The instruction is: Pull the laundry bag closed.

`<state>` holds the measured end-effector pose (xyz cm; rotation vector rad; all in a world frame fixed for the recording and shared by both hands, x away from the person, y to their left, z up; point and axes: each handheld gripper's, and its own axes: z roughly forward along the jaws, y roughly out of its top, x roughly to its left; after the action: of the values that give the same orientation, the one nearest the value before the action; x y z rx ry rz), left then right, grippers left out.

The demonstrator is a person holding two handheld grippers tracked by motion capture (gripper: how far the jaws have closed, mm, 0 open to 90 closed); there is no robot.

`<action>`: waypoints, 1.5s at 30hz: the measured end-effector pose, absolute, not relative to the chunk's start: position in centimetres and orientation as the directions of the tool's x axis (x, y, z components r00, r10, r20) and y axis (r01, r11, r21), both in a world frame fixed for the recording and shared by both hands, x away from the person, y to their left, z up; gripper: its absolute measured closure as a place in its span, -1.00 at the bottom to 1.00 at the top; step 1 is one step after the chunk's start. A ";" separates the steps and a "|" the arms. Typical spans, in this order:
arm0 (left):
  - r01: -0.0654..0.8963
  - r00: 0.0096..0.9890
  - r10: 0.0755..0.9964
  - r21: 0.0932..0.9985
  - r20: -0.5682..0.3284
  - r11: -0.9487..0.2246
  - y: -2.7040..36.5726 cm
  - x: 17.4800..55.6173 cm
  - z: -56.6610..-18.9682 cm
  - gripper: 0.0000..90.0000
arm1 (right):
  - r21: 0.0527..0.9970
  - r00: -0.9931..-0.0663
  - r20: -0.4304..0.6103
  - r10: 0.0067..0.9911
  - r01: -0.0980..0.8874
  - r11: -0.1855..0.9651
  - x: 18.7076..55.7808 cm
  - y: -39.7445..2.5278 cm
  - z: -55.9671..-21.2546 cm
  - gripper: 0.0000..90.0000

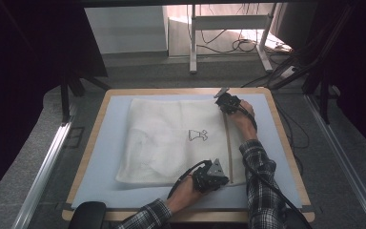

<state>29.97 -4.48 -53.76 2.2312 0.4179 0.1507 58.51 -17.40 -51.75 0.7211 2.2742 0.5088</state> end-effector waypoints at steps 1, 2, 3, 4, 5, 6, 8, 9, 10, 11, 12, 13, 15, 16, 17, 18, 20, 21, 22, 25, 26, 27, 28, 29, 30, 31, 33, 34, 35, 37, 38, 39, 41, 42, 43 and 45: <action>0.250 0.936 0.349 0.768 -0.036 -0.590 -4.4 30.0 -53.7 0.83 | 0.538 -0.608 -0.488 0.626 0.355 0.765 58.5 -17.4 -51.7 0.66; 0.256 0.935 0.353 0.771 -0.044 -0.583 -4.4 30.1 -53.7 0.80 | 0.542 -0.607 -0.483 0.631 0.358 0.760 58.4 -17.5 -51.6 0.64; 0.261 0.934 0.355 0.773 -0.050 -0.578 -4.3 30.1 -53.7 0.72 | 0.554 -0.604 -0.472 0.642 0.364 0.749 58.3 -17.6 -51.6 0.59; 0.268 0.931 0.360 0.776 -0.058 -0.571 -4.3 30.1 -53.7 0.72 | 0.554 -0.604 -0.472 0.642 0.364 0.749 58.3 -17.6 -51.6 0.59; 0.265 0.931 0.361 0.775 -0.051 -0.573 -4.2 30.1 -53.6 0.66 | 0.560 -0.602 -0.468 0.647 0.364 0.744 58.2 -17.6 -51.5 0.56; 0.260 0.931 0.362 0.775 -0.043 -0.576 -4.2 30.1 -53.5 0.54 | 0.568 -0.602 -0.458 0.654 0.368 0.737 58.2 -17.7 -51.4 0.52; 0.260 0.928 0.371 0.785 -0.042 -0.562 -4.3 29.9 -53.5 0.41 | 0.578 -0.603 -0.444 0.662 0.372 0.727 58.0 -17.7 -51.4 0.47; 0.253 0.928 0.371 0.786 -0.032 -0.564 -4.4 29.8 -53.5 0.33 | 0.585 -0.609 -0.430 0.667 0.374 0.719 58.0 -17.8 -51.3 0.43; 0.246 0.927 0.374 0.786 -0.020 -0.567 -4.5 29.7 -53.5 0.26 | 0.590 -0.609 -0.423 0.671 0.377 0.714 57.9 -17.8 -51.3 0.42; 0.241 0.926 0.377 0.783 -0.009 -0.574 -4.6 29.6 -53.5 0.17 | 0.594 -0.607 -0.422 0.673 0.376 0.711 57.8 -17.8 -51.3 0.39; 0.236 0.927 0.376 0.783 -0.002 -0.576 -4.7 29.5 -53.5 0.12 | 0.599 -0.608 -0.413 0.678 0.380 0.705 57.7 -17.8 -51.3 0.35; 0.228 0.928 0.374 0.779 0.008 -0.583 -4.7 29.5 -53.5 0.07 | 0.605 -0.607 -0.403 0.685 0.386 0.697 57.7 -17.9 -51.2 0.32; 0.220 0.928 0.372 0.779 0.019 -0.587 -4.8 29.4 -53.4 0.01 | 0.620 -0.608 -0.375 0.699 0.396 0.677 57.6 -18.0 -51.1 0.25; 0.219 0.929 0.370 0.776 0.020 -0.591 -4.7 29.4 -53.3 -0.05 | 0.627 -0.610 -0.363 0.704 0.399 0.669 57.5 -18.1 -51.0 0.20; 0.221 0.928 0.372 0.775 0.019 -0.592 -4.7 29.4 -53.2 -0.10 | 0.631 -0.611 -0.352 0.709 0.405 0.662 57.4 -18.2 -51.0 0.17; 0.222 0.929 0.371 0.774 0.017 -0.592 -4.7 29.4 -53.1 -0.21 | 0.636 -0.615 -0.322 0.720 0.422 0.646 57.4 -18.4 -51.0 0.06; 0.225 0.931 0.364 0.773 0.008 -0.594 -4.7 29.5 -53.0 -0.26 | 0.639 -0.617 -0.305 0.726 0.432 0.636 57.4 -18.5 -51.0 0.05; 0.224 0.932 0.362 0.770 0.009 -0.597 -4.7 29.4 -52.9 -0.34 | 0.653 -0.620 -0.266 0.738 0.447 0.611 57.3 -18.7 -50.9 0.01; 0.222 0.932 0.362 0.768 0.014 -0.601 -4.7 29.4 -52.9 -0.34 | 0.653 -0.620 -0.266 0.738 0.447 0.611 57.3 -18.7 -50.9 0.01; 0.218 0.934 0.357 0.758 0.022 -0.615 -4.8 29.3 -52.9 -0.45 | 0.665 -0.623 -0.189 0.759 0.488 0.565 57.3 -19.0 -50.9 -0.09; 0.223 0.936 0.353 0.761 0.008 -0.609 -4.8 29.2 -52.9 -0.48 | 0.667 -0.622 -0.183 0.762 0.490 0.561 57.3 -19.0 -50.9 -0.12; 0.230 0.939 0.344 0.761 -0.009 -0.606 -4.7 29.2 -52.9 -0.55 | 0.664 -0.623 -0.159 0.766 0.507 0.550 57.2 -18.9 -50.8 -0.18; 0.236 0.941 0.339 0.757 -0.020 -0.609 -4.7 29.2 -52.9 -0.55 | 0.664 -0.623 -0.159 0.766 0.507 0.550 57.2 -18.9 -50.8 -0.18; 0.239 0.941 0.337 0.751 -0.024 -0.615 -4.7 29.2 -52.9 -0.61 | 0.664 -0.624 -0.158 0.765 0.507 0.551 57.1 -18.9 -50.8 -0.19; 0.236 0.942 0.334 0.749 -0.021 -0.620 -4.7 29.1 -52.9 -0.68 | 0.662 -0.625 -0.158 0.764 0.507 0.552 57.0 -18.9 -50.8 -0.22; 0.231 0.943 0.333 0.744 -0.013 -0.626 -4.7 29.0 -52.8 -0.72 | 0.662 -0.625 -0.156 0.765 0.508 0.551 57.0 -18.9 -50.8 -0.24; 0.226 0.944 0.330 0.738 -0.005 -0.635 -4.6 28.9 -52.8 -0.76 | 0.662 -0.626 -0.146 0.766 0.514 0.546 56.9 -18.9 -50.8 -0.30; 0.223 0.944 0.329 0.734 0.000 -0.641 -4.6 28.8 -52.7 -0.77 | 0.663 -0.625 -0.138 0.768 0.518 0.541 56.8 -18.9 -50.8 -0.32; 0.218 0.944 0.330 0.729 0.011 -0.649 -4.6 28.6 -52.6 -0.80 | 0.661 -0.625 -0.134 0.769 0.522 0.540 56.7 -19.0 -50.7 -0.36; 0.209 0.946 0.325 0.724 0.022 -0.658 -4.6 28.4 -52.5 -0.82 | 0.664 -0.627 -0.122 0.769 0.524 0.533 56.5 -19.1 -50.6 -0.41; 0.207 0.946 0.322 0.724 0.022 -0.658 -4.5 28.3 -52.5 -0.83 | 0.664 -0.629 -0.115 0.769 0.527 0.531 56.4 -19.1 -50.5 -0.43; 0.206 0.946 0.322 0.723 0.025 -0.659 -4.5 28.2 -52.4 -0.86 | 0.662 -0.630 -0.107 0.769 0.532 0.528 56.4 -19.2 -50.5 -0.47; 0.202 0.946 0.323 0.723 0.030 -0.660 -4.3 28.0 -52.5 -0.87 | 0.664 -0.632 -0.092 0.770 0.537 0.520 56.2 -19.2 -50.5 -0.54; 0.194 0.948 0.316 0.715 0.039 -0.671 -4.2 28.0 -52.5 -0.89 | 0.664 -0.634 -0.085 0.769 0.539 0.518 56.0 -19.2 -50.5 -0.57; 0.190 0.948 0.315 0.715 0.044 -0.672 -4.1 28.0 -52.5 -0.89 | 0.664 -0.636 -0.086 0.767 0.538 0.520 55.9 -19.1 -50.4 -0.60; 0.184 0.950 0.310 0.715 0.047 -0.674 -3.9 28.1 -52.6 -0.91 | 0.660 -0.641 -0.078 0.764 0.541 0.521 55.7 -18.9 -50.5 -0.67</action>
<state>28.07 -3.91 -52.63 2.3261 0.3465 0.2110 55.68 -18.86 -50.46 1.0794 2.4063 0.8602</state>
